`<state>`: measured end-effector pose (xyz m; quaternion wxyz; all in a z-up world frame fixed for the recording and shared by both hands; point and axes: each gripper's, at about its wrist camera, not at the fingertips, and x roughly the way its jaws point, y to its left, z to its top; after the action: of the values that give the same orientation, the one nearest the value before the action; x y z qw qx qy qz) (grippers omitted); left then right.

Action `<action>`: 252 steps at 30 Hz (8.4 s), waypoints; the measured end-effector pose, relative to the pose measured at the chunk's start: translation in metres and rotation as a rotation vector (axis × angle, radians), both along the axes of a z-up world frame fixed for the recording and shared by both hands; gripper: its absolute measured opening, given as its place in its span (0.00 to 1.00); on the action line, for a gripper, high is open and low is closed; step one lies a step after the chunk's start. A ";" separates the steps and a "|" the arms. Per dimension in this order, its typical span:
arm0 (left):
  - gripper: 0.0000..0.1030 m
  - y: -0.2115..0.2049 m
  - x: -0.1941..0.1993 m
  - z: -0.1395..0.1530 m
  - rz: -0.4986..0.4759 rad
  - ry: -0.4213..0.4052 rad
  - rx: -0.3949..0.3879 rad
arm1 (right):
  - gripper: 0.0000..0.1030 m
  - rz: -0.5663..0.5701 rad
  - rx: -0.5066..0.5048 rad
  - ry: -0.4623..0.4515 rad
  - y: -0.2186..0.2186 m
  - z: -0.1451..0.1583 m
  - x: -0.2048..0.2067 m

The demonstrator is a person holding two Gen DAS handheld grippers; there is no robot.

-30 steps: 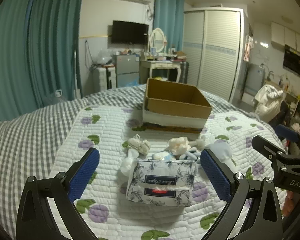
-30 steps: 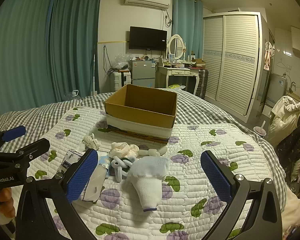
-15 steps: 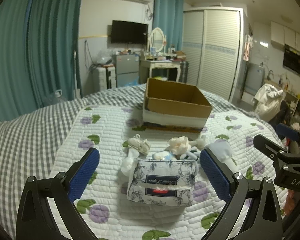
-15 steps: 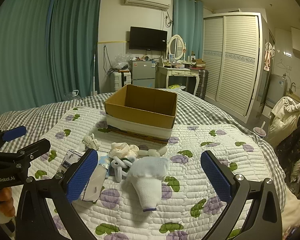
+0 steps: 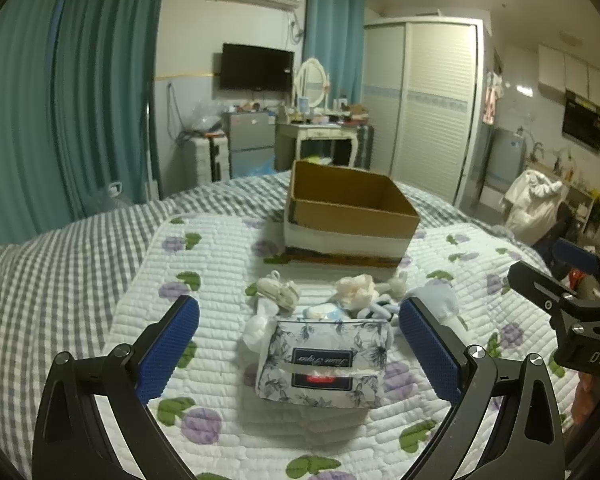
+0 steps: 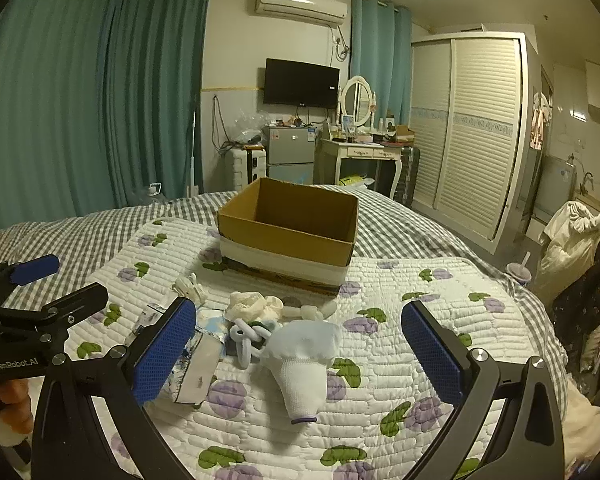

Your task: Organize soft objects

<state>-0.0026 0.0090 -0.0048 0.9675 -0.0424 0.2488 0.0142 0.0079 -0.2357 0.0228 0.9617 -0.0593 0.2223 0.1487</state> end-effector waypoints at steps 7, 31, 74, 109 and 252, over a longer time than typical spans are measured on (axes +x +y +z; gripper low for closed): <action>0.95 0.012 -0.003 -0.002 0.016 0.017 0.005 | 1.00 0.004 -0.015 0.006 0.004 0.000 -0.001; 0.91 0.012 0.059 -0.113 -0.156 0.367 -0.189 | 0.43 0.013 0.003 0.339 0.009 -0.123 0.083; 0.16 -0.048 0.141 0.098 -0.213 -0.044 0.095 | 0.36 0.099 0.062 -0.026 0.013 0.080 0.124; 0.89 -0.004 0.126 0.138 -0.083 -0.146 0.139 | 0.98 0.072 -0.001 0.013 0.003 0.123 0.144; 0.88 -0.045 0.140 -0.129 0.140 0.355 0.063 | 0.90 0.281 -0.145 0.250 0.018 -0.070 0.172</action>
<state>0.1372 -0.0355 -0.1335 0.9060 -0.0259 0.4113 0.0963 0.1803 -0.2175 -0.0469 0.8898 -0.1398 0.3394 0.2711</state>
